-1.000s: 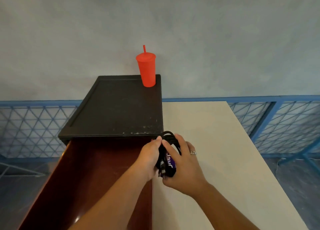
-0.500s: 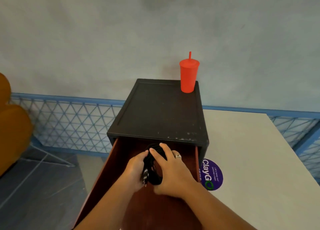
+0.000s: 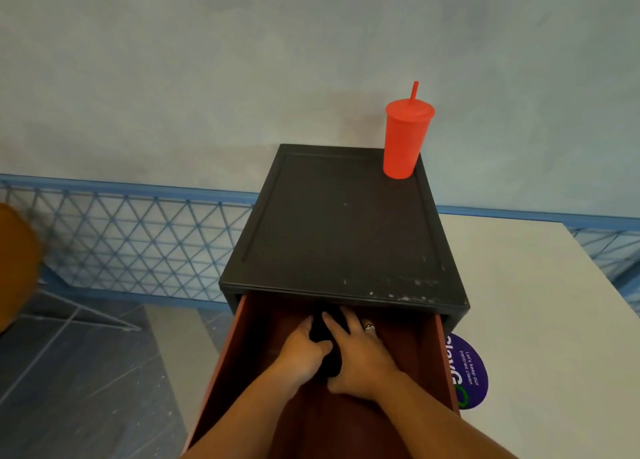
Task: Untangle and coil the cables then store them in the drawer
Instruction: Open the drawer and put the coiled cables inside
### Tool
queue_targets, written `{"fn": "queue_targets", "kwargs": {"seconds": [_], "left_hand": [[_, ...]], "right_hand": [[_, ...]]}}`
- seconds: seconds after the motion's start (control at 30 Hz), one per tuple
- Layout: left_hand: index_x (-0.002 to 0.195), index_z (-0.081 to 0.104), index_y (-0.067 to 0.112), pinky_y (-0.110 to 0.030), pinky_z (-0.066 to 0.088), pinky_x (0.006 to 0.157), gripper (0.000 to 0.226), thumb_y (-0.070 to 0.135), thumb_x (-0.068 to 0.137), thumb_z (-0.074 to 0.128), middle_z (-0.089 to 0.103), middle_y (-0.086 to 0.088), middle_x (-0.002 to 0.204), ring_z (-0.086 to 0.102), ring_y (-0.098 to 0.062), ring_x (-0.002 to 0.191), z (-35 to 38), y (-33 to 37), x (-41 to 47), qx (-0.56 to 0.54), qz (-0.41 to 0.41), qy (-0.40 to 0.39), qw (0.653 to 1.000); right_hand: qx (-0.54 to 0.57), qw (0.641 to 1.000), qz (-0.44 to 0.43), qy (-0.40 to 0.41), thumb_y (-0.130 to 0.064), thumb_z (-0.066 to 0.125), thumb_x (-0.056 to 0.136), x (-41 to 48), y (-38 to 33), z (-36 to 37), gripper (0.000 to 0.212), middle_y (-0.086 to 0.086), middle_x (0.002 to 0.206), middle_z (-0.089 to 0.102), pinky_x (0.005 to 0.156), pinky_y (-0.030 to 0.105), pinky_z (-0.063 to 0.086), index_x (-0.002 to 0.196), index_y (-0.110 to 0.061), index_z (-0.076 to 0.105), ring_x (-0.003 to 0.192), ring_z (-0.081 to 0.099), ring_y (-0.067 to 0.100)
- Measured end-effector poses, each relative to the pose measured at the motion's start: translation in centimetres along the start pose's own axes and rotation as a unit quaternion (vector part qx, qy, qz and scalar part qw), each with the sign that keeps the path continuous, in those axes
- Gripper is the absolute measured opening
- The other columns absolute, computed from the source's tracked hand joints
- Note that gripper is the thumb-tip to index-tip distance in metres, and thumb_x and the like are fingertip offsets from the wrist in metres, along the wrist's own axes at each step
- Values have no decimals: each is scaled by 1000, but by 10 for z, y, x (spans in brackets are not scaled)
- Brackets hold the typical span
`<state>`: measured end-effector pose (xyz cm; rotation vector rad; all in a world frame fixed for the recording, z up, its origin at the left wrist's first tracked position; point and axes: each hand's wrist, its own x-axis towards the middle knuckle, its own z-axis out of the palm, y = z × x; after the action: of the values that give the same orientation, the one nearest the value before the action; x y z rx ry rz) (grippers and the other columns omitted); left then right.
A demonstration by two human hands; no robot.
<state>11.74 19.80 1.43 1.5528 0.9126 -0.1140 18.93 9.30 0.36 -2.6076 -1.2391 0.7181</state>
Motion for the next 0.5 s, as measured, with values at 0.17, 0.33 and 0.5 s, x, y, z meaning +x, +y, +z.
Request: {"fn": "queue_targets", "kwargs": {"seconds": [0.17, 0.33, 0.5], "left_hand": [[143, 31, 11, -15, 37, 86, 57, 2, 90, 52, 47, -9, 140, 45, -22, 128, 3, -2, 17, 73, 48, 26, 996], [145, 27, 13, -23, 33, 105, 59, 9, 92, 52, 35, -8, 149, 37, -21, 136, 7, -7, 28, 90, 46, 38, 994], [146, 24, 16, -23, 34, 104, 58, 9, 94, 48, 34, -7, 150, 38, -22, 135, 10, -12, 32, 86, 54, 47, 994]], "right_hand": [[2, 1000, 18, 5, -37, 66, 68, 16, 2, 6, 104, 1, 155, -2, 110, 48, 27, 146, -36, -3, 137, 13, 41], [27, 999, 42, -4, -38, 63, 76, 27, 7, 8, 101, 5, 157, -6, 116, 46, 11, 149, -22, -5, 143, -5, 36], [43, 998, 42, 6, -44, 62, 78, 35, 6, 5, 97, 6, 156, 2, 117, 42, 9, 149, -18, 1, 144, -1, 34]]}}
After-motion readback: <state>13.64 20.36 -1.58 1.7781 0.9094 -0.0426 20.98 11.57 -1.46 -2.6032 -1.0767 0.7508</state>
